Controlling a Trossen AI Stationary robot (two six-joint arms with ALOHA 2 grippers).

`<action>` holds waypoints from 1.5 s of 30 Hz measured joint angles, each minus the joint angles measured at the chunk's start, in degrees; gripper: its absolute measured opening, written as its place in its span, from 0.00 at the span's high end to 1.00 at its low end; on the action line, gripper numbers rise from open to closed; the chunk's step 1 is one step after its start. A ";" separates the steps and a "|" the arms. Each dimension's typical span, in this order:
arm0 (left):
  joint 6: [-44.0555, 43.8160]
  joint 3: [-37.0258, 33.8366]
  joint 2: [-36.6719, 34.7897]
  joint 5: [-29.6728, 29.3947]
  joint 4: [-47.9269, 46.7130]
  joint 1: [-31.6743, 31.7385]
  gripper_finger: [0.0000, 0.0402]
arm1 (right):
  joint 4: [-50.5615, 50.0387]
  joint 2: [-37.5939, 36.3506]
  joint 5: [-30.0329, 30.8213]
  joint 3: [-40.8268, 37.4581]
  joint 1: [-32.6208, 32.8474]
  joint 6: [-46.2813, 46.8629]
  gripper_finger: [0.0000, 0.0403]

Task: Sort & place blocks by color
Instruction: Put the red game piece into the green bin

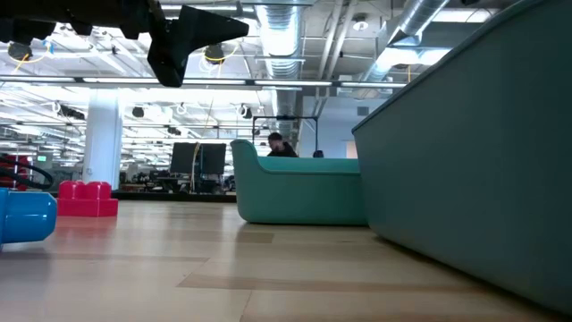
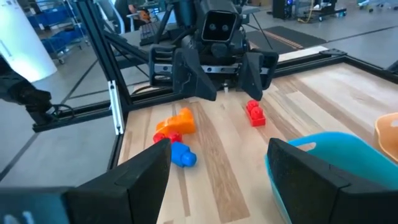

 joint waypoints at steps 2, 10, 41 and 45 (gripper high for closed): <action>-0.24 0.00 0.00 0.00 0.35 0.00 0.38 | -0.02 0.00 -0.02 0.00 0.02 -0.01 0.28; -0.24 0.00 0.00 0.02 0.98 0.00 0.38 | -0.07 0.00 -0.01 0.00 0.15 0.04 0.28; 1.51 -0.04 -1.39 1.13 0.94 0.00 0.38 | 4.08 -0.04 -1.84 0.00 -0.42 -4.38 0.28; 1.53 -0.04 -1.44 2.55 0.72 0.00 0.38 | 4.34 -0.04 -1.76 0.00 -0.14 -4.45 0.28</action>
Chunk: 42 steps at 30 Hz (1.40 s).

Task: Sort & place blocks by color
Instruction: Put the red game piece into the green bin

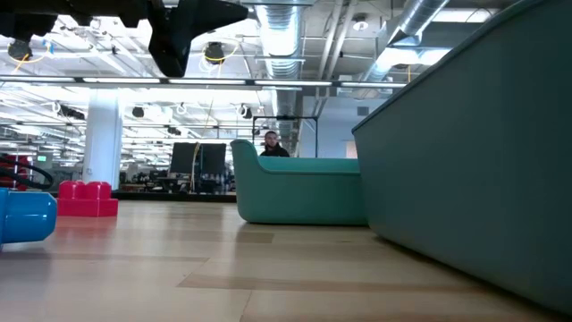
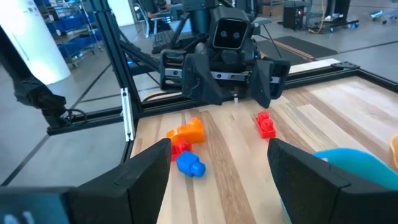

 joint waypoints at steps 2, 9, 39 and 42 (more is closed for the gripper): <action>-0.03 0.00 0.00 0.05 0.02 0.00 0.38 | 0.07 0.00 -0.02 0.00 0.06 -0.08 0.28; -0.27 0.00 -1.87 -0.29 0.31 -0.54 0.38 | 0.05 0.00 -0.08 0.00 0.89 -0.04 0.28; -32.79 0.02 -37.54 -1.30 -91.30 -0.71 0.38 | -0.08 -1.95 0.04 0.02 3.65 0.58 0.28; -30.56 0.02 -34.86 2.86 -91.41 1.41 0.38 | -0.02 -1.95 0.05 0.02 3.21 0.58 0.28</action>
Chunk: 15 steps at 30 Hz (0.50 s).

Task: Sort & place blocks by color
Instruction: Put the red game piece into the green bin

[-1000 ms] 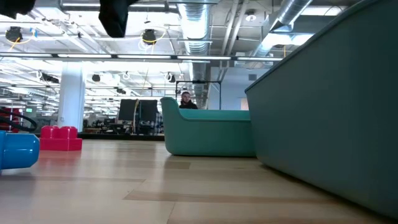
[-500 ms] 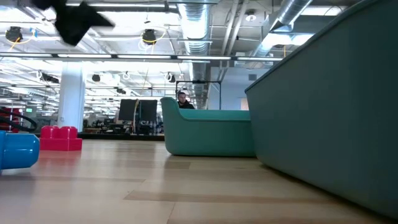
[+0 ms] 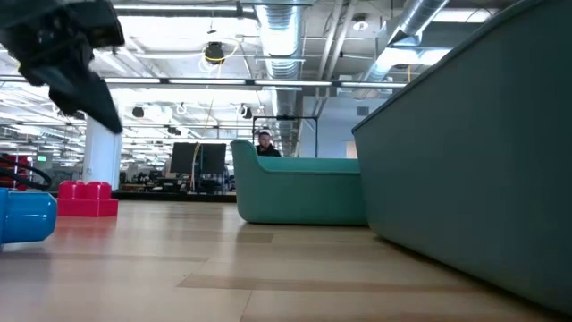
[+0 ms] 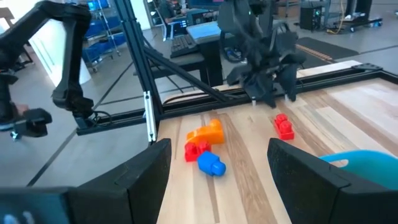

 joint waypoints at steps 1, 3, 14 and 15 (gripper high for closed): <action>0.95 0.00 1.01 1.24 -0.14 0.71 0.38 | 0.02 0.00 0.00 0.00 -0.09 0.02 0.28; 2.37 0.00 3.07 2.70 -0.36 2.05 0.38 | 0.04 0.00 0.00 0.00 -0.30 0.02 0.28; 6.15 0.00 9.97 9.07 -4.54 12.02 0.38 | 0.07 0.00 -0.02 0.00 -0.27 0.02 0.28; 7.22 0.00 10.19 9.61 -4.07 12.49 0.38 | 0.07 0.00 -0.02 0.00 -0.27 0.04 0.28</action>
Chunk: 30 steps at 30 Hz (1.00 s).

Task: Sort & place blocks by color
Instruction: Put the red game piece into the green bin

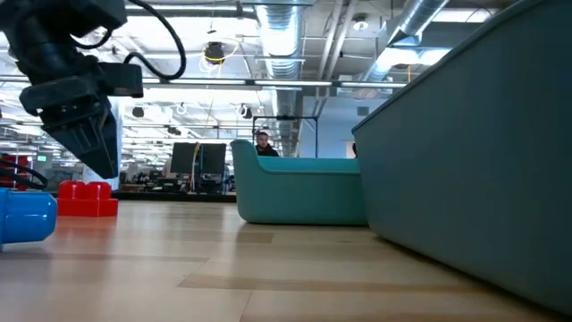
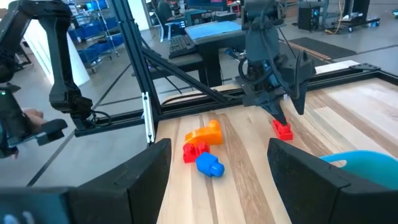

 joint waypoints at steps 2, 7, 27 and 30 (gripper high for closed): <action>1.87 0.00 0.47 1.13 1.09 0.48 0.38 | 0.02 0.01 -0.01 0.00 0.01 0.00 0.28; 3.88 0.00 0.50 2.13 1.10 0.53 0.38 | -0.02 0.02 -0.04 0.00 0.09 0.00 0.28; 0.30 0.35 9.73 -0.67 3.85 0.51 0.39 | -0.02 0.04 -0.02 0.00 0.09 0.00 0.28; -0.40 0.31 9.81 -0.62 3.84 0.50 0.45 | -0.02 0.04 -0.02 0.00 0.09 0.43 0.28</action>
